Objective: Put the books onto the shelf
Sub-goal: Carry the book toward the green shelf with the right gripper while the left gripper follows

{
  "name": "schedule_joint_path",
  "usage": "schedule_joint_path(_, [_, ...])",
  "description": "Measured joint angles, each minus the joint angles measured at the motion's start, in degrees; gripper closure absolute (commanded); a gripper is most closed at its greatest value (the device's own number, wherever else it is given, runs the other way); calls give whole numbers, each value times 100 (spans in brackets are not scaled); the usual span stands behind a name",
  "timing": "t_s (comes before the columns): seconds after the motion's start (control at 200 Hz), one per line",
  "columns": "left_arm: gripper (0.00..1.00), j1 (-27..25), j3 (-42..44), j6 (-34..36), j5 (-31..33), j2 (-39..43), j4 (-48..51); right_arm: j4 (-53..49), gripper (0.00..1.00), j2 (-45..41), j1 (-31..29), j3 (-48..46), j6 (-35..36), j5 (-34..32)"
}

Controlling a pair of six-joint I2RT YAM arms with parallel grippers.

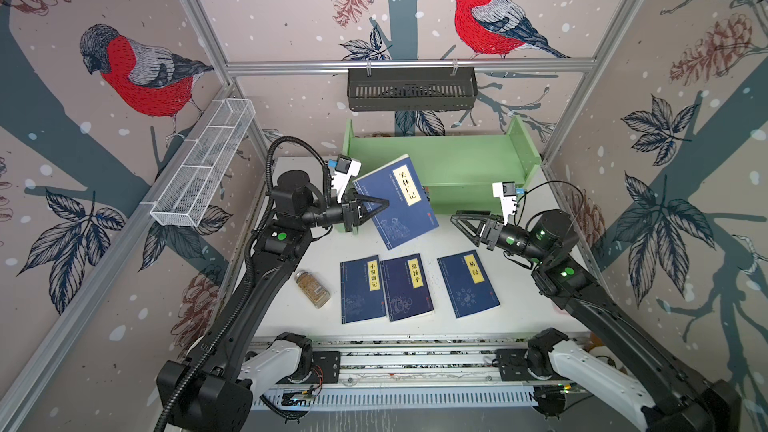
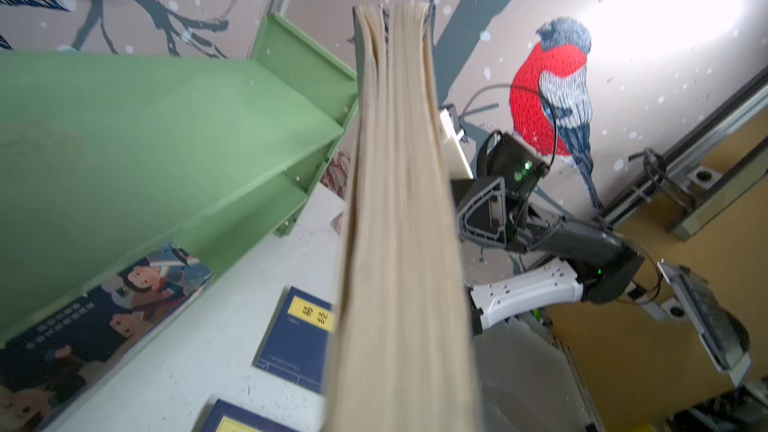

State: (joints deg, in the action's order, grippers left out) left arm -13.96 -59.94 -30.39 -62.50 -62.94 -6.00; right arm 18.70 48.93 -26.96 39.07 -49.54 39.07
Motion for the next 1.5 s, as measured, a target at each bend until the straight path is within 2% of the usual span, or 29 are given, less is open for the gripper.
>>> schedule_joint_path(0.125, [100,315,264,-1707,308,-109,-1683,396,9,22,-503,-98,-70,-293])
schedule_joint_path(0.23, [100,492,540,-2839,612,-168,-2778,793,11,238,-975,-179,-144,-684])
schedule_joint_path(0.395, [100,616,876,-3630,933,-33,-3523,1340,13,857,-1390,-22,-166,-1193])
schedule_joint_path(0.495, [100,638,1231,-4009,1084,94,-3871,1513,13,1224,-1493,332,-164,-1270])
schedule_joint_path(0.76, [100,664,1451,-4334,1322,306,-4210,1738,15,1895,-1633,1010,-118,-1314])
schedule_joint_path(1.1, [100,667,1519,-4612,1460,297,-4603,2236,15,2610,-1912,1248,-166,-1309])
schedule_joint_path(1.275, [100,667,1617,-4669,1473,302,-4642,2791,25,3029,-1921,1340,-461,-1255])
schedule_joint_path(1.501, [100,667,1711,-4671,1495,380,-4640,3112,37,3211,-1921,1515,-492,-1202])
